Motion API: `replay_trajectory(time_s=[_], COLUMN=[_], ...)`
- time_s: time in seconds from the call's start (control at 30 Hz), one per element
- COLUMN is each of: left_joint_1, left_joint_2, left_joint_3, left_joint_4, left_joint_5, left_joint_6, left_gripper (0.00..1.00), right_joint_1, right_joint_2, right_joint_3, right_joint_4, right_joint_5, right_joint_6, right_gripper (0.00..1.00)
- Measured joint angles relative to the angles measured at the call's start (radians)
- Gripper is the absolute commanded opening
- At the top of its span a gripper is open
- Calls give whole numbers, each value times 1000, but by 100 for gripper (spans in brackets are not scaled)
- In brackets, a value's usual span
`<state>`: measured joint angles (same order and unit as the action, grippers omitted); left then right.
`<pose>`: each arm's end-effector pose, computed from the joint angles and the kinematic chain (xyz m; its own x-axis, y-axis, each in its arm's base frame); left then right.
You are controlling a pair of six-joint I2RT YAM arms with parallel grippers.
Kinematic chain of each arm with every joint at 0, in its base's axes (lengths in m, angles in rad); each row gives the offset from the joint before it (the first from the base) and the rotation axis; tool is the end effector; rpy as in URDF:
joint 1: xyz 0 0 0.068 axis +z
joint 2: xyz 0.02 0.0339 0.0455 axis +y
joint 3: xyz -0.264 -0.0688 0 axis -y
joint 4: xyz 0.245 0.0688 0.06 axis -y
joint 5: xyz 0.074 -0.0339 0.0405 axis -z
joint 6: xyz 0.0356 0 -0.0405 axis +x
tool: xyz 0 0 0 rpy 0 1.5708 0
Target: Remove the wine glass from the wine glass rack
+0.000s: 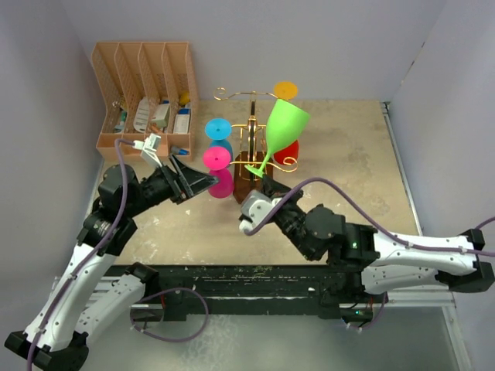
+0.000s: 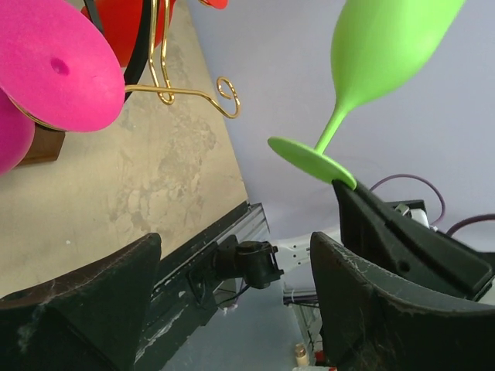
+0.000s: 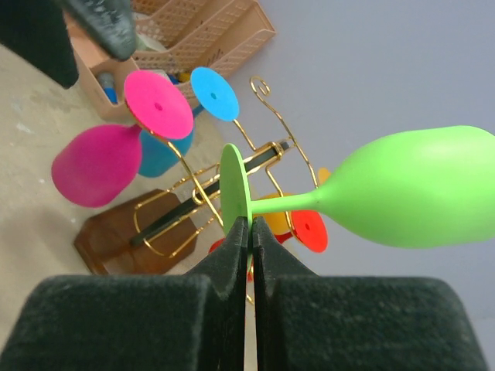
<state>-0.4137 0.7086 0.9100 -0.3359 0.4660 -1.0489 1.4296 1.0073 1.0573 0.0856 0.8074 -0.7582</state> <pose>0.1332 -0.0759 0.3789 -0.7260 -0.5271 -0.4418 0.2758 0.3653 -0.8891 0.0562 0.2126 0.4222 0.4152 -0.4571 -0.7866 -0.4108 0.6773 -0.6104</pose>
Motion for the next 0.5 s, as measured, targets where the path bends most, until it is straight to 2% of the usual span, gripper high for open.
replay_trajectory(time_s=[0.23,0.5], left_joint_1=[0,0], left_joint_2=[20,28], left_joint_3=[-6,-42], left_joint_4=[13,42], left_joint_5=[20,71], left_joint_6=[-69,-175], left_gripper=[79,77], right_joint_1=[97,105], right_joint_2=[13,93], right_joint_3=[-177,-251], right_joint_4=[267,544], right_joint_5=[147,182], right_joint_6=[-217,-376], right_gripper=[0,0])
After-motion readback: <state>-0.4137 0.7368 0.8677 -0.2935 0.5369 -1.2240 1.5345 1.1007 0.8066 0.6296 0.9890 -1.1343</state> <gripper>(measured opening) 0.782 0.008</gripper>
